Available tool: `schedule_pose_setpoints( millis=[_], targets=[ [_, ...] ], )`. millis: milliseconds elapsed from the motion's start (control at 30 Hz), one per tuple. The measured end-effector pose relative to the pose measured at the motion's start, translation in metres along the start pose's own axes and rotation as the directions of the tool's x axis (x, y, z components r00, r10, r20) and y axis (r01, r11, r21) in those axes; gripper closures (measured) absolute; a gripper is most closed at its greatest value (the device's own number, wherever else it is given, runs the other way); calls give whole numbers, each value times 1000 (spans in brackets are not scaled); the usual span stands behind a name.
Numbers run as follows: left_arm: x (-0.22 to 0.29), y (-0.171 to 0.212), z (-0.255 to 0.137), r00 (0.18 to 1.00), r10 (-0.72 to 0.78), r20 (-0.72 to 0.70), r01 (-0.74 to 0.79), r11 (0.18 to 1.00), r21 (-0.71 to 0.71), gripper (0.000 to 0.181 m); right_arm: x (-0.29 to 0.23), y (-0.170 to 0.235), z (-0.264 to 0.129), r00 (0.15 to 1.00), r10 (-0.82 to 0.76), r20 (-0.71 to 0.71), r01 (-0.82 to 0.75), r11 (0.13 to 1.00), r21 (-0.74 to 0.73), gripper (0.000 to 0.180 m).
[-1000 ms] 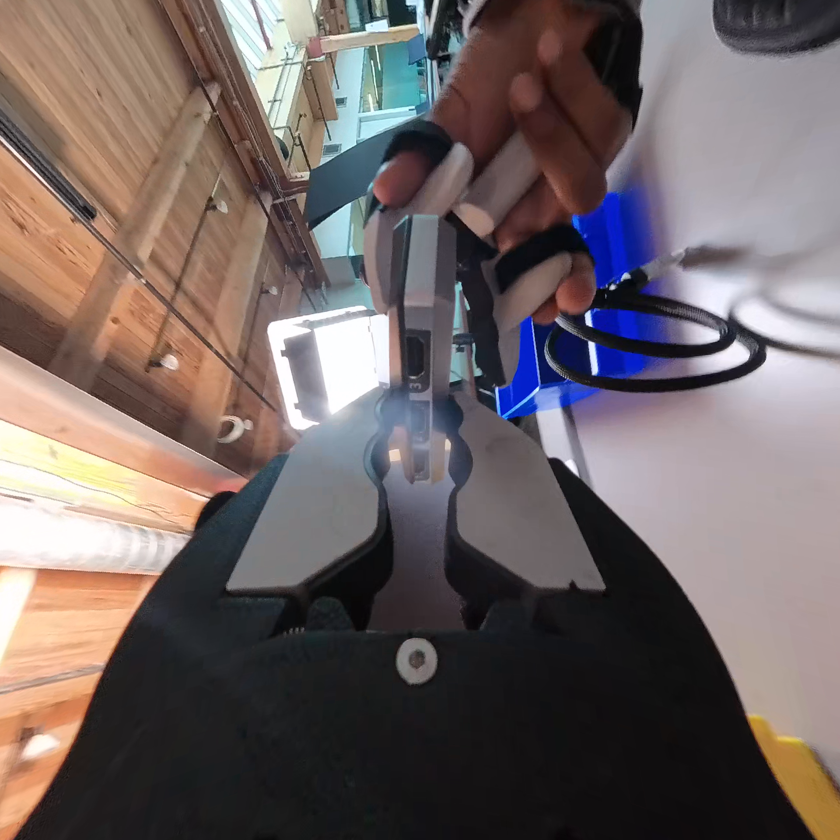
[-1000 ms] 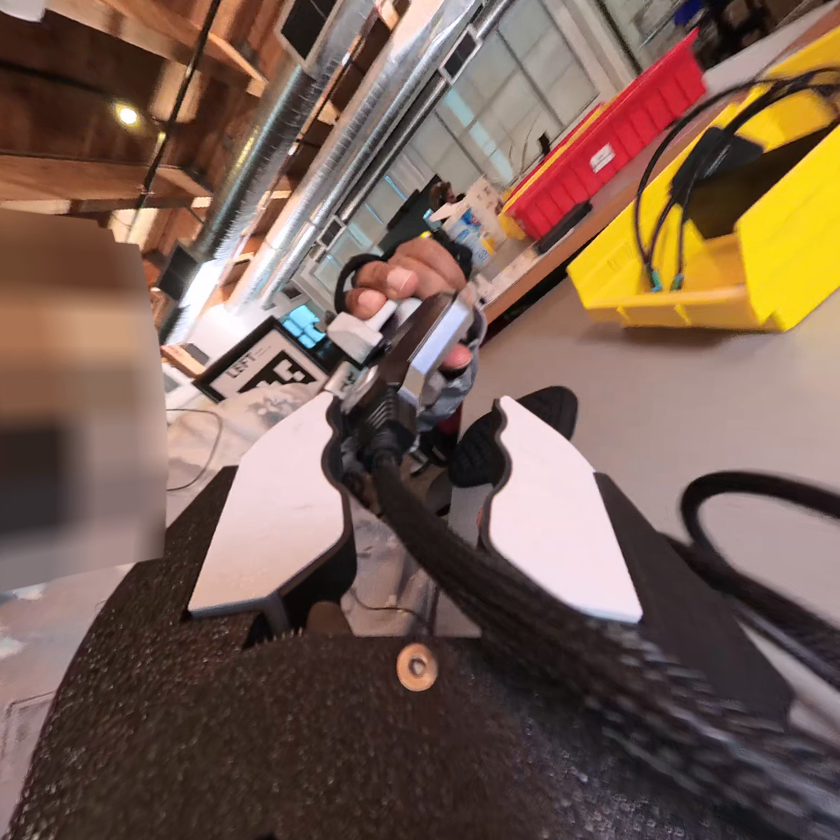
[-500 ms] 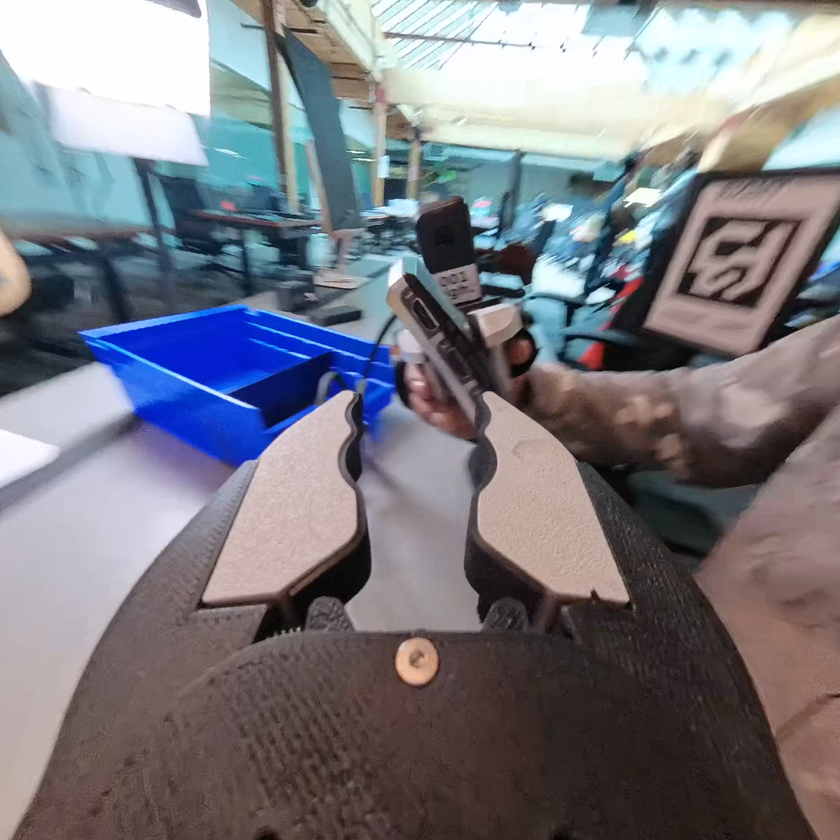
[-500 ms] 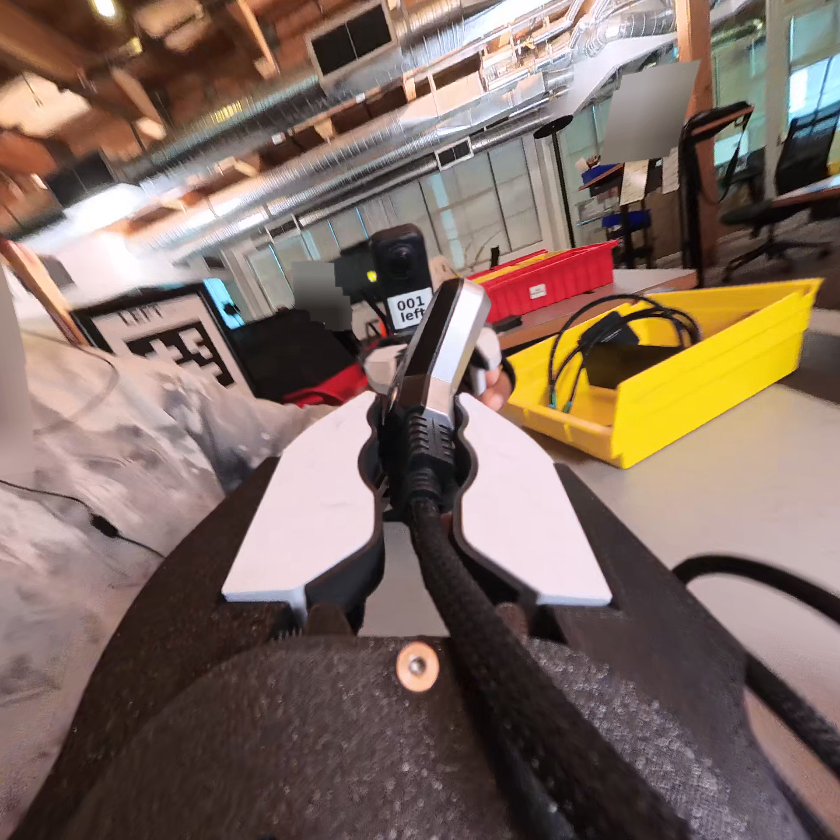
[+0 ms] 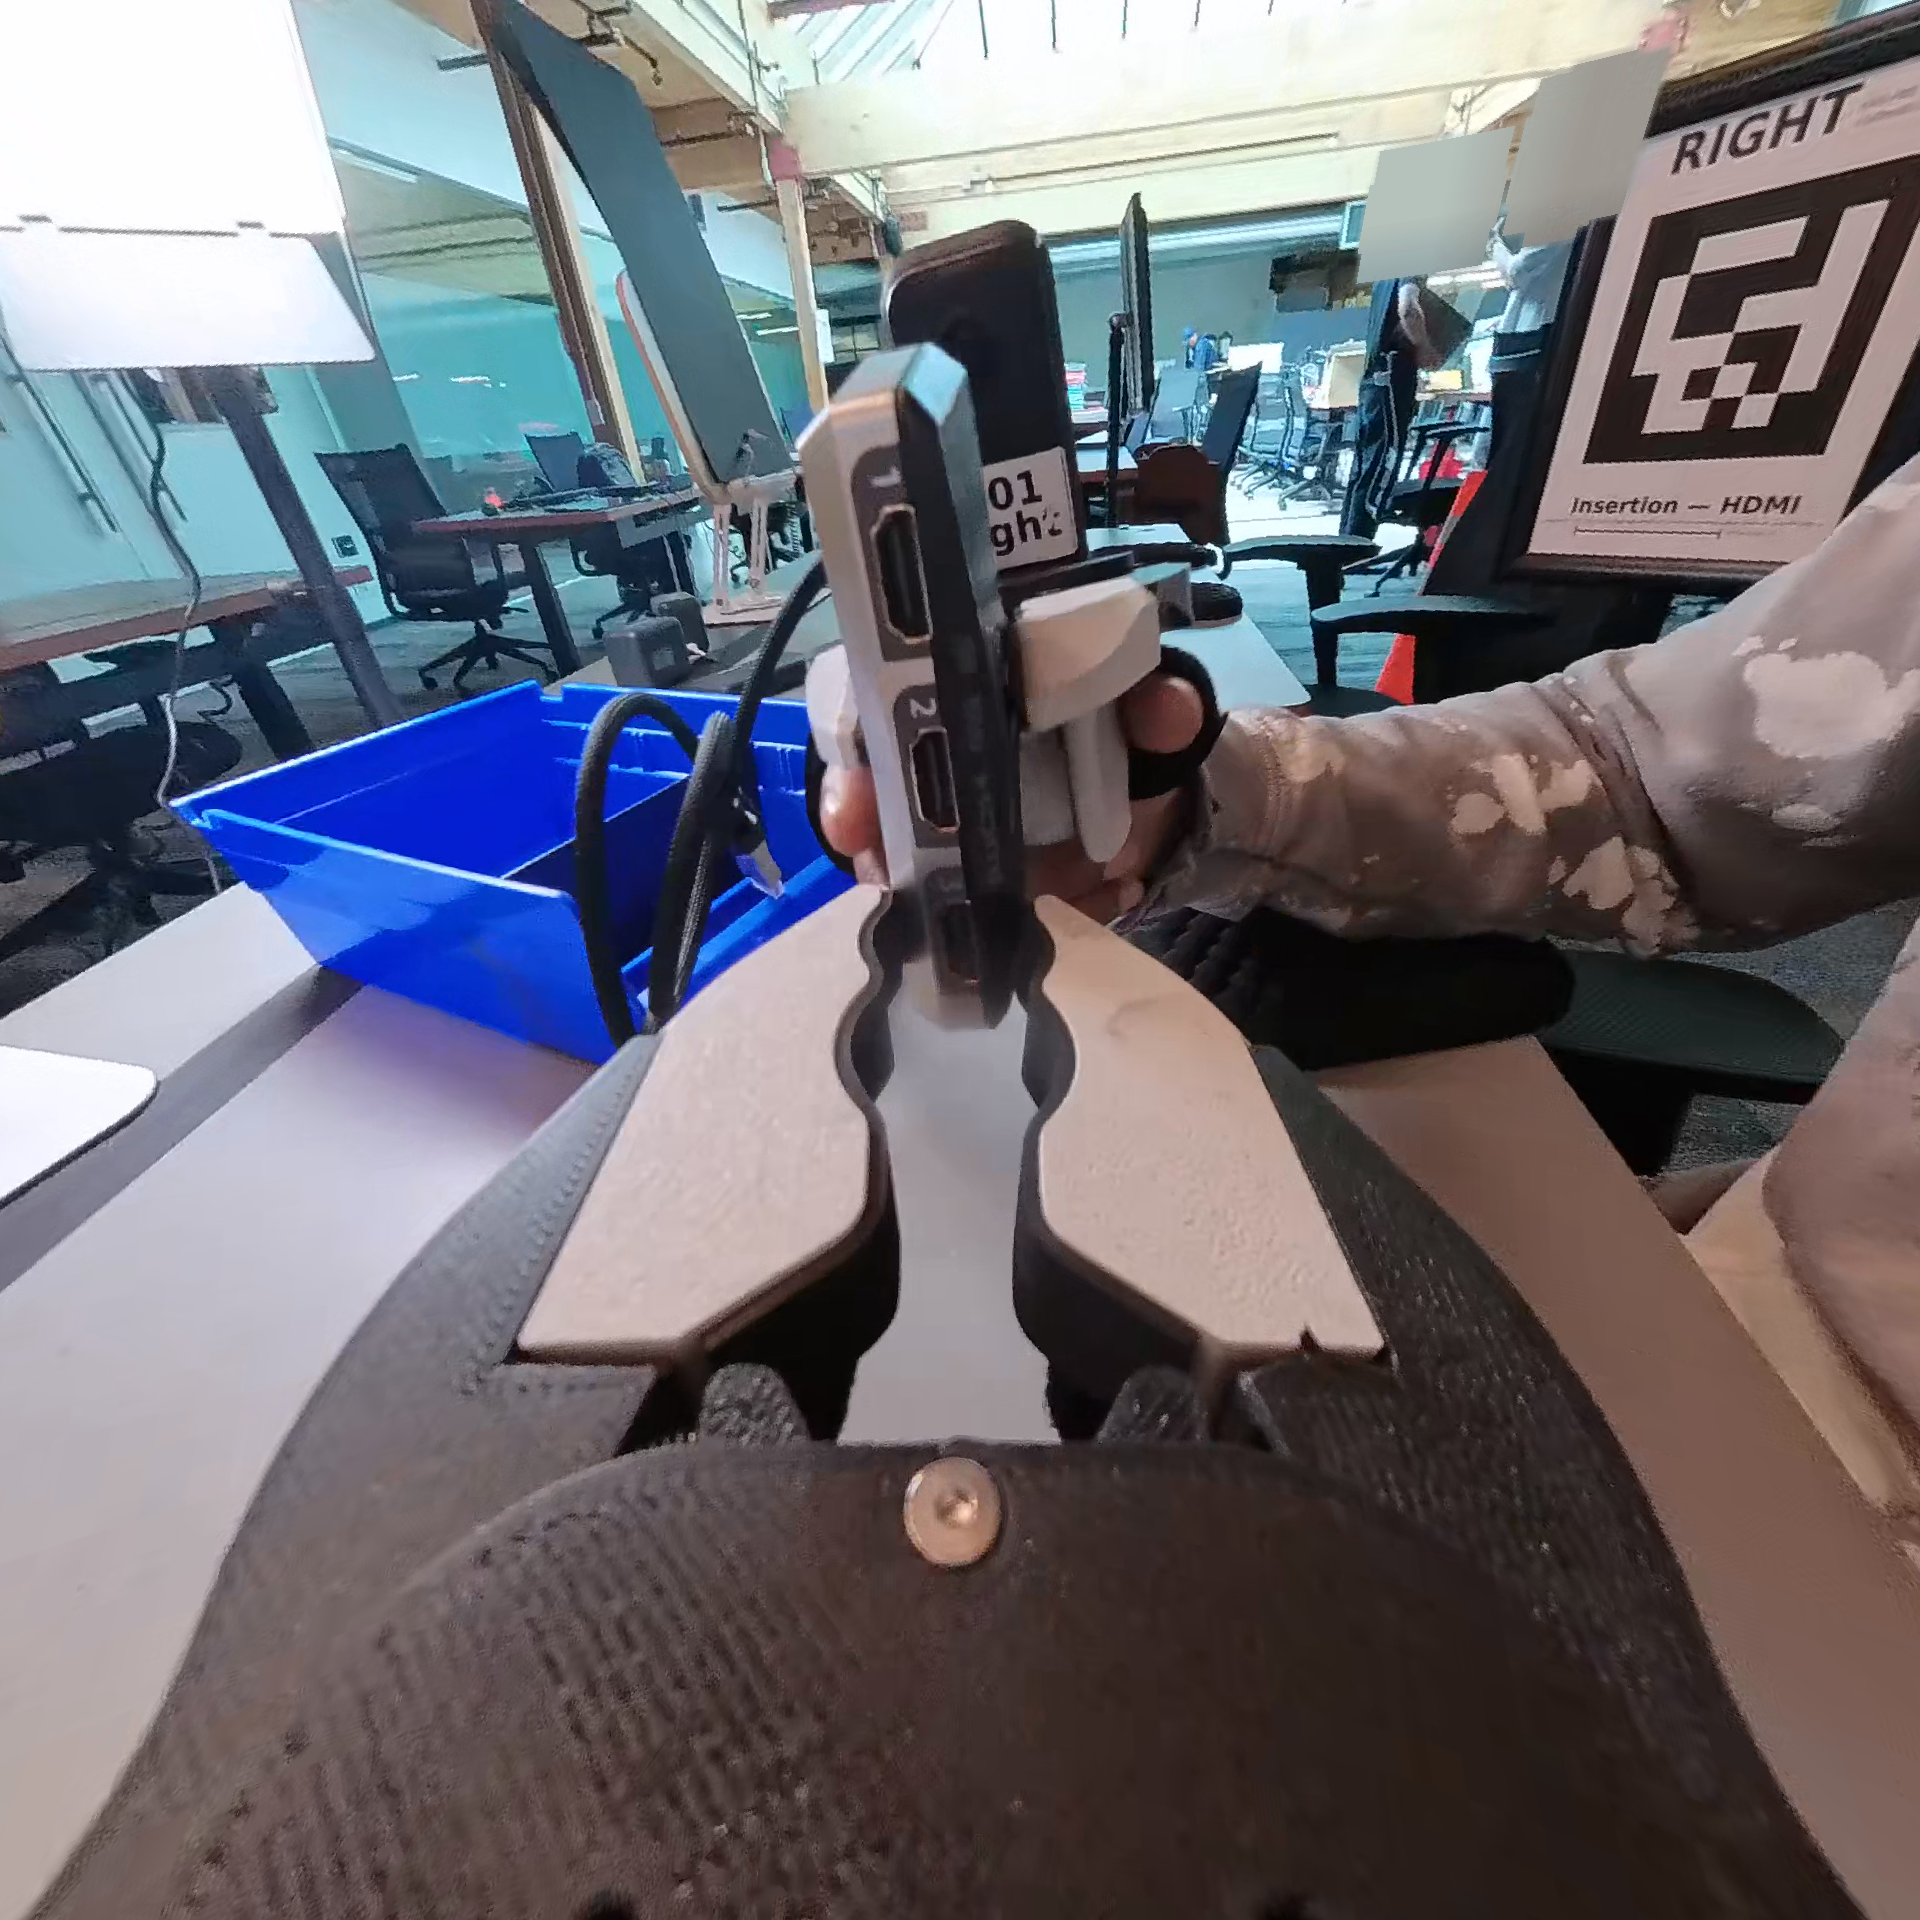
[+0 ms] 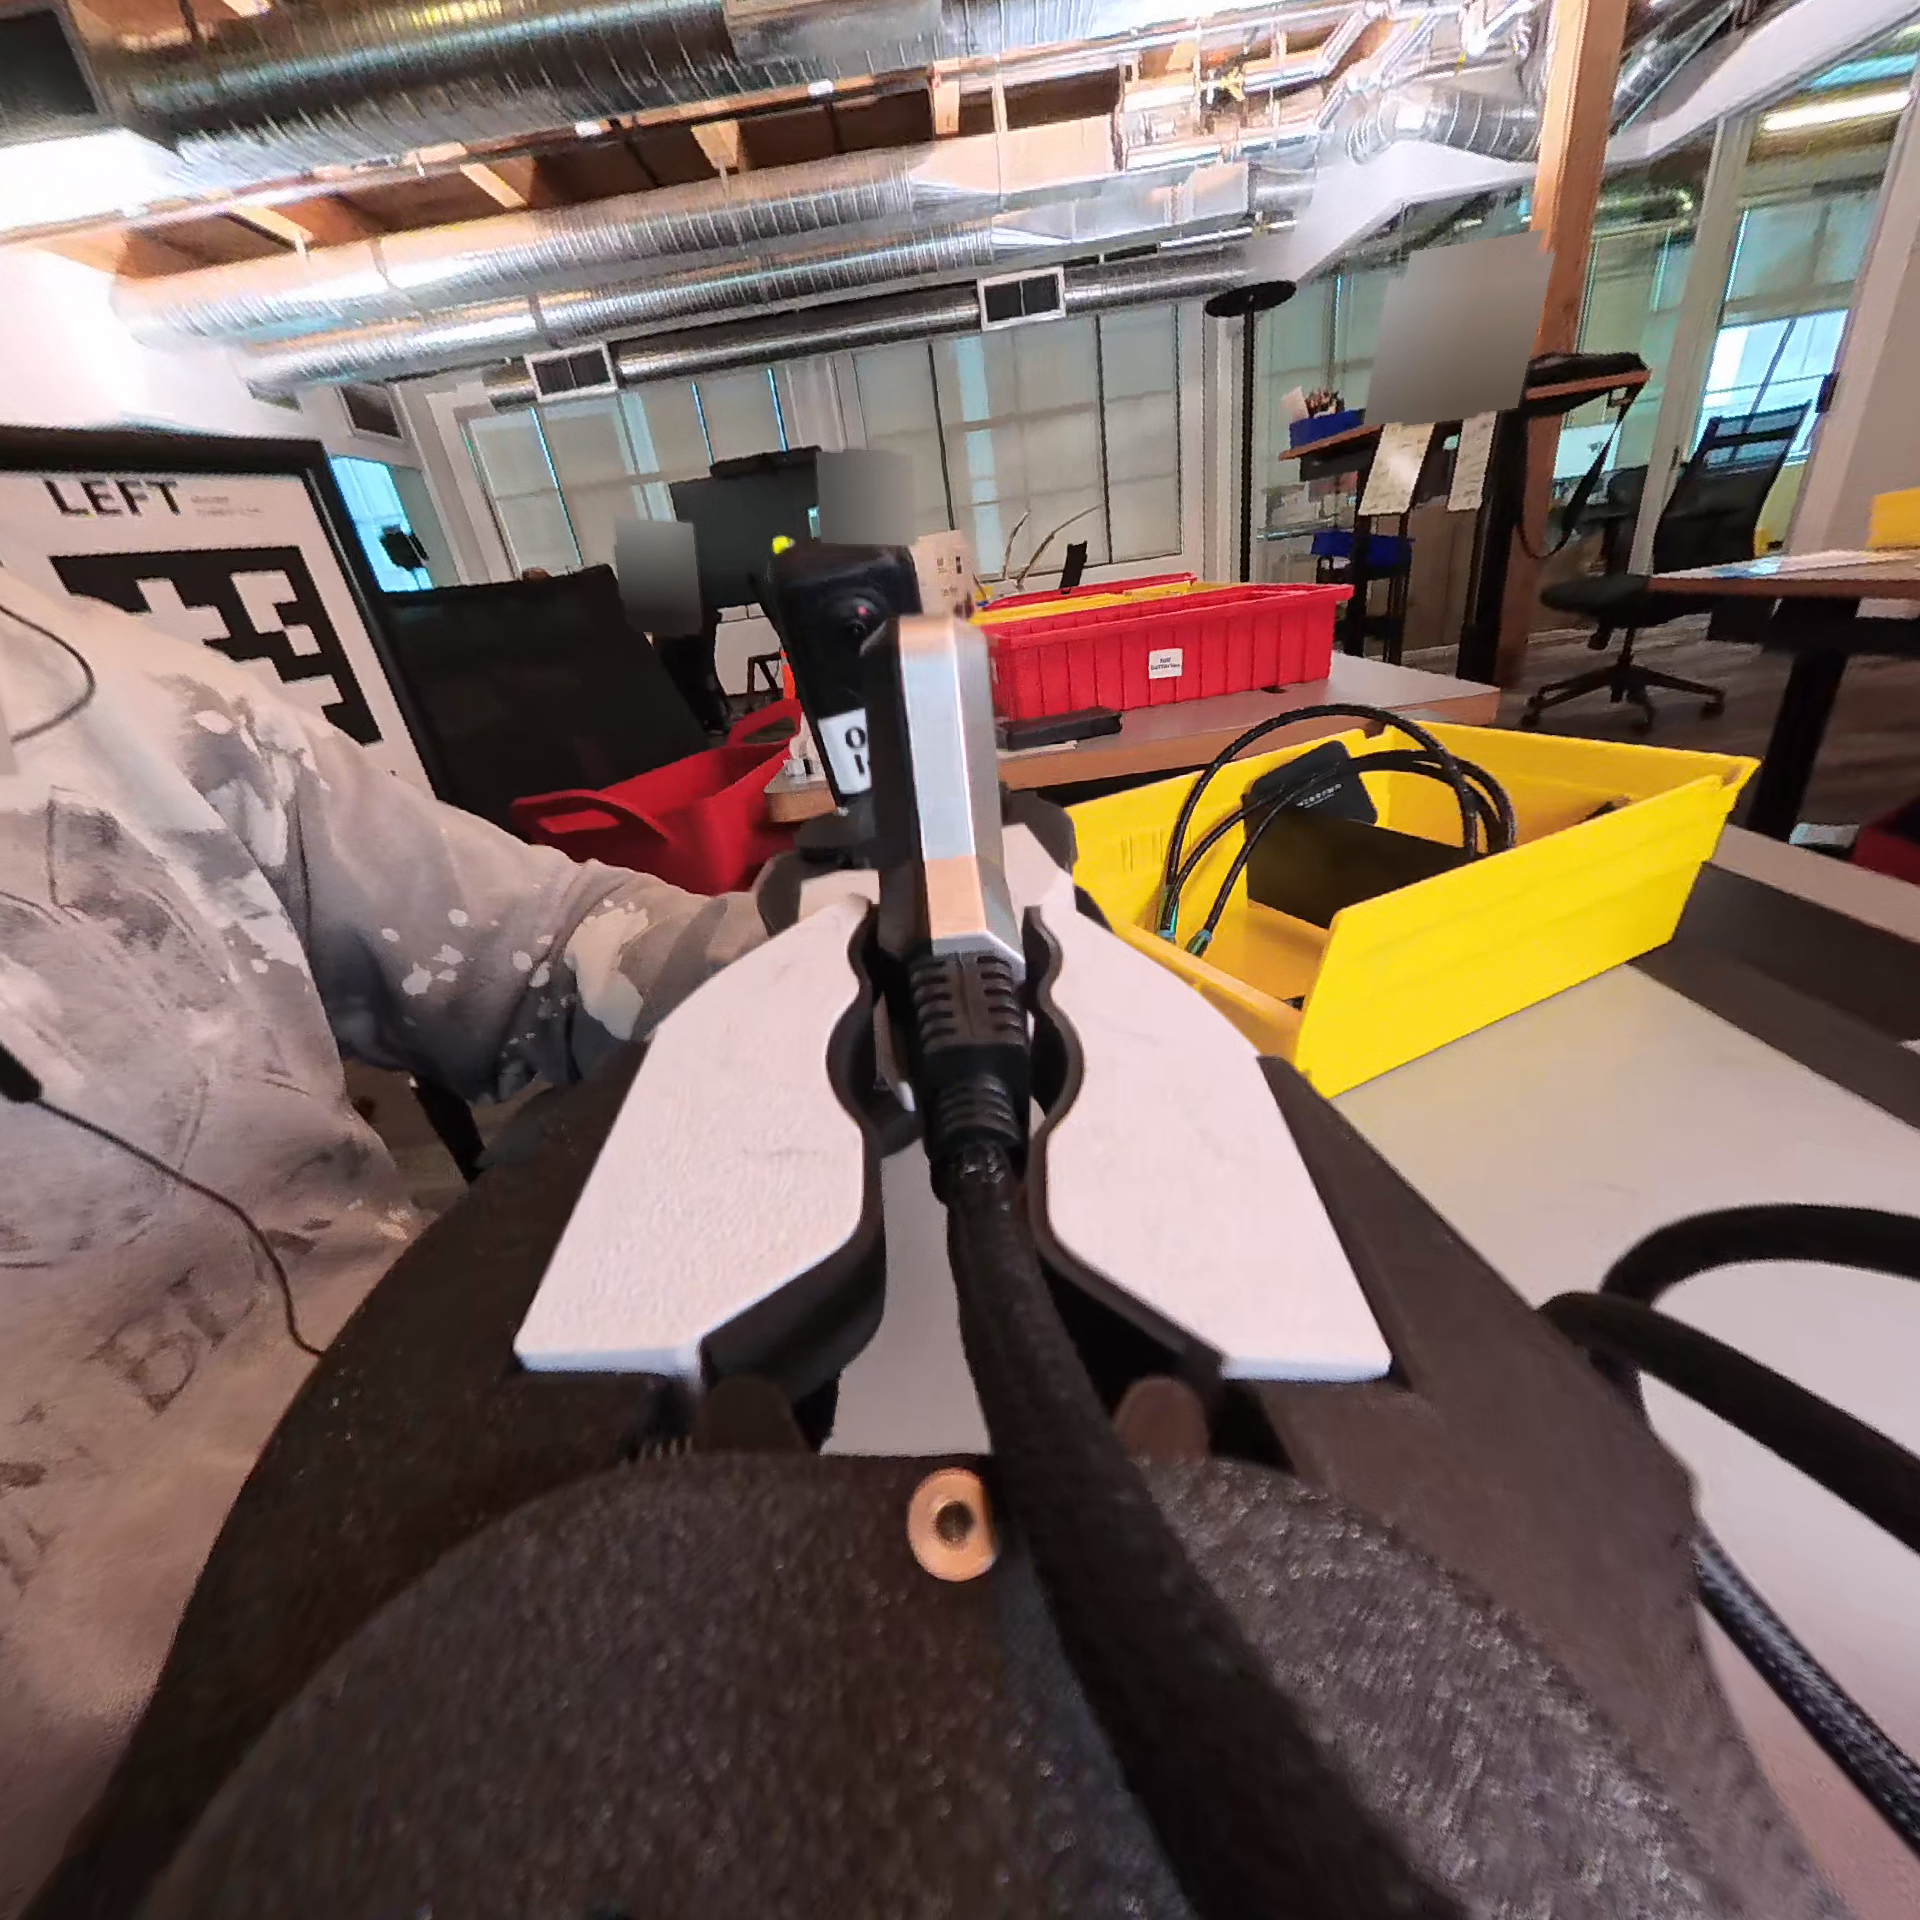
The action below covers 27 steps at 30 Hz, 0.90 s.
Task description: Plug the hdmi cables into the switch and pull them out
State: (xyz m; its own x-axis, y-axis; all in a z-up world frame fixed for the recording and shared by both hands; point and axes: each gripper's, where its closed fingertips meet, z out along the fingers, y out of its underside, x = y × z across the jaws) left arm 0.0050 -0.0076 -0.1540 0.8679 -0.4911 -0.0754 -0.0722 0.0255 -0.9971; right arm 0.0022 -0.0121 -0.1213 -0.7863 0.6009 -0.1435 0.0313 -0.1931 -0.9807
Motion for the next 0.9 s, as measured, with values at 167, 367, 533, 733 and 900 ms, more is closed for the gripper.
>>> schedule_pose_setpoints(
  millis=[167,367,533,733,900],
  targets=[
    [-1,8,1,1000,-16,-6,17,1000,25,159,1,7,0,1000,-2,-17,2,1000,-22,156],
    [5,13,5,998,-54,-44,55,998,22,159,-1,18,-4,998,-58,-31,55,994,-89,157],
    [6,12,4,997,-59,-49,60,998,9,159,0,22,-2,996,-74,-57,69,994,-87,157],
    [5,9,0,993,-101,-61,103,994,23,156,0,17,-1,997,-49,-53,47,998,-30,158],
    [-20,-16,-25,996,-77,37,73,993,95,147,1,-3,-13,997,-46,-67,49,998,39,158]
  ],
)
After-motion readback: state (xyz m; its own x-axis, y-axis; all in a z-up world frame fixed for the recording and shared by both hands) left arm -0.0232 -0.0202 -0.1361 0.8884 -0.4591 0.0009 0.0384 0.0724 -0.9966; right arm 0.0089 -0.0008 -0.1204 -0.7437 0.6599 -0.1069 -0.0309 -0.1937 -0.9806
